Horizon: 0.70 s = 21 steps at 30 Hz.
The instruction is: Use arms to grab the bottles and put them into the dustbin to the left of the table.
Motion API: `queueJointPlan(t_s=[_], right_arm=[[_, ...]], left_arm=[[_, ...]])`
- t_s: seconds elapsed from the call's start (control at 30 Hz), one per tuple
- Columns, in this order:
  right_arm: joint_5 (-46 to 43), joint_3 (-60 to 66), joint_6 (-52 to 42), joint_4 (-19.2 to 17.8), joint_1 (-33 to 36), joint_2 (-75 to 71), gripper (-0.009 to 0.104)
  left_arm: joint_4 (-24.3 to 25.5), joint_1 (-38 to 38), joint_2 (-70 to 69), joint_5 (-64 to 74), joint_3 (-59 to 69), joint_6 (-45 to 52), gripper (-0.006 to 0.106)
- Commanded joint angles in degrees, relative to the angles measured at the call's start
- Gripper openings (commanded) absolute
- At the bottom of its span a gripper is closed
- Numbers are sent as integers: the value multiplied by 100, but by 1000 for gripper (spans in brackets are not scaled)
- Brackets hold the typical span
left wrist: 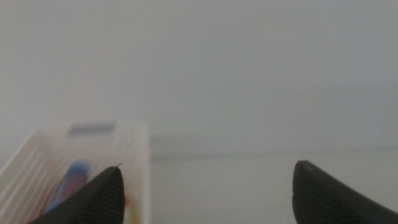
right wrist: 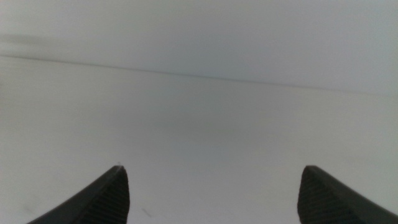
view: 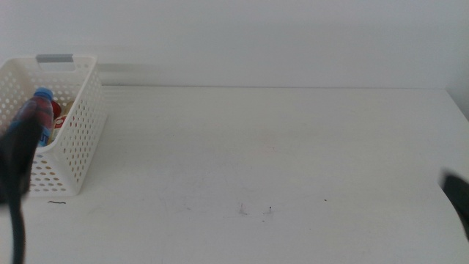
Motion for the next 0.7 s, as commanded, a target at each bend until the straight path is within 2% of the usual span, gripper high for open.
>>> queueJointPlan(t_s=[0.0,0.13,0.23,0.33,0.4,0.5,0.67], right_arm=[[-138,688,4,-225,-431,-1002,79],[-79,1588,4,-278,-1088,-2416,79],[291,1734,4,-582,-1327,-3247,79],[485,1734,4,-613,-1360,-3298,79],[457,1734,4,-613,-1360,-3298,79],[439,1734,4,-712,-1360,-3298,79],[439,1734,4,-656,-1360,-3298,79]], left_arm=[[-124,309,-599,11,731,-62,90],[-123,623,-1644,643,1492,-62,90],[-187,688,-2262,605,1959,-62,90],[-253,688,-2753,534,2142,-62,90],[-253,688,-2753,880,2142,-62,90],[-253,688,-2753,691,2142,-62,90],[-253,688,-2753,562,2142,-62,90]])
